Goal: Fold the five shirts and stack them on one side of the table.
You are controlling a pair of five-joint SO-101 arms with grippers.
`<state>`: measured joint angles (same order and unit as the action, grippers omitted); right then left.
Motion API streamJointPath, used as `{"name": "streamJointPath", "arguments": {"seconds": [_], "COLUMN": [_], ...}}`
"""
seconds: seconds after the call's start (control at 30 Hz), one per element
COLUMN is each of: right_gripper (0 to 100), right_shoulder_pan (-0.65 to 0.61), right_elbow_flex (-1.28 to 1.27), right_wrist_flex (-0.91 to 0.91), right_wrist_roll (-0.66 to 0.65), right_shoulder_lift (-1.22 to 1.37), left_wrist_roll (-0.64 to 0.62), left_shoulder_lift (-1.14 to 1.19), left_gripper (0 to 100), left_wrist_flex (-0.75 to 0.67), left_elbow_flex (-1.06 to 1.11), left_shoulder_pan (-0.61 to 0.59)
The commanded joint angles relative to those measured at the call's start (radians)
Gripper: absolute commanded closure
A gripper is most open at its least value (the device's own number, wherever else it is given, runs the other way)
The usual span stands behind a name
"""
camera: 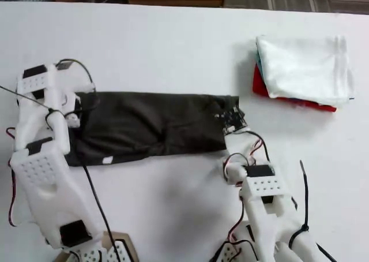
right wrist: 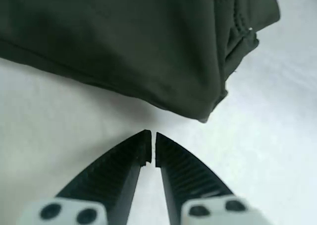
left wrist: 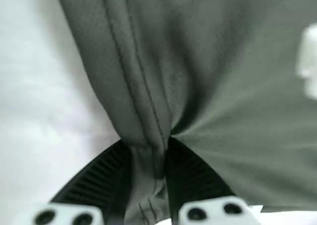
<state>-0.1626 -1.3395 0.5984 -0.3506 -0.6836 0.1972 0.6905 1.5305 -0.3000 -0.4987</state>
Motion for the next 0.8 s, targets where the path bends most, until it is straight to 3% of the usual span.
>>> {"name": "streamJointPath", "arguments": {"seconds": [0.0,0.2,0.33,0.5,0.77], "right_gripper": [97.8,97.8,97.8,97.8,97.8], "right_shoulder_pan": [0.005,0.004,0.004,0.004,0.004], "right_elbow_flex": [0.005,0.005,0.005,0.005,0.005], "right_wrist_flex": [-0.016,-0.016,-0.016,-0.016,-0.016], "right_wrist_roll": [0.008,0.008,0.008,0.008,0.008], "right_shoulder_lift": [-0.031,-0.031,-0.031,-0.031,-0.031], "left_wrist_roll": [0.06,0.204,0.27,0.278,0.196], "left_shoulder_lift": [0.003,0.012,0.012,0.005,-0.008], "left_gripper": [97,98,98,98,98], "left_wrist_flex": [0.005,0.061,0.13,0.247,0.259], "left_elbow_flex": [-0.041,-0.17,-0.265,-0.338,-0.334], "left_shoulder_pan": [-0.135,-0.347,-0.425,-0.419,-0.322]}}
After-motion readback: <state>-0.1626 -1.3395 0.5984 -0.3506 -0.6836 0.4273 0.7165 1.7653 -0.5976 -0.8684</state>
